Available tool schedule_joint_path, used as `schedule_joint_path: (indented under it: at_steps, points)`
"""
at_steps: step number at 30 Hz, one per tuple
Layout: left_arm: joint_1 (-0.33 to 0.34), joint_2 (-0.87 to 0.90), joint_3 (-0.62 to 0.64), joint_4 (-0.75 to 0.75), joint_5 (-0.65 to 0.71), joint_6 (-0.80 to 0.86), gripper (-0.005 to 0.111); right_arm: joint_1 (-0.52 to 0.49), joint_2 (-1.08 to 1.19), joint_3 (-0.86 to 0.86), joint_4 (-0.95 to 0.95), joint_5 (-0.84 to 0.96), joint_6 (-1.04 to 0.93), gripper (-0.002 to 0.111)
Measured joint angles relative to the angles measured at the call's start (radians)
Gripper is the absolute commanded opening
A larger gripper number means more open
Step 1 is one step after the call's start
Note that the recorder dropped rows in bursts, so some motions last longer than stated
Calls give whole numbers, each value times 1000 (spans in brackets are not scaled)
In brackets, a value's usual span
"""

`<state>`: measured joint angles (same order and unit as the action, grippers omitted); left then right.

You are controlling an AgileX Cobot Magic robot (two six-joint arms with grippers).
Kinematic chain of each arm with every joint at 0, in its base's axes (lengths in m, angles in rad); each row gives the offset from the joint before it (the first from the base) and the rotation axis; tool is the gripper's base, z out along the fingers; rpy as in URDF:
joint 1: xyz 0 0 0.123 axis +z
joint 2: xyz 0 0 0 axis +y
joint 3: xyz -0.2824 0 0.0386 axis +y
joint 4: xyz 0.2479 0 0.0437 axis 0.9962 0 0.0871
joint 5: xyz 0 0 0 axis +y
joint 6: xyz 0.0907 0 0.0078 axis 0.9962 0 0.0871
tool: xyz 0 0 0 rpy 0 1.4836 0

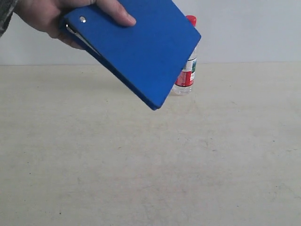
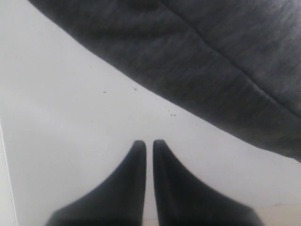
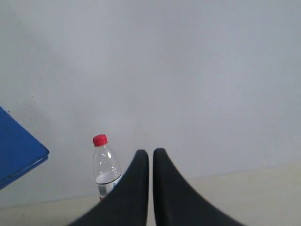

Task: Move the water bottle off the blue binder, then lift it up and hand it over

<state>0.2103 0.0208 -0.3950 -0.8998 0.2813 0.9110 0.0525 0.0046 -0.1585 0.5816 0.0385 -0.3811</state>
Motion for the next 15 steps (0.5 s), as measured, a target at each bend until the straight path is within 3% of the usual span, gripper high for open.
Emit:
schedule_joint_path:
  at_steps: [4, 6, 12, 15]
  points:
    - [0, 0, 0, 0, 0, 0, 4, 0, 0, -2, -436, -14, 422, 0]
    - [0, 0, 0, 0, 0, 0, 4, 0, 0, -2, -536, -12, 520, 0]
    - [0, 0, 0, 0, 0, 0, 4, 0, 0, 130, -551, -2, 529, 0]
    - [0, 0, 0, 0, 0, 0, 4, 0, 0, 155, -582, 195, 472, 0]
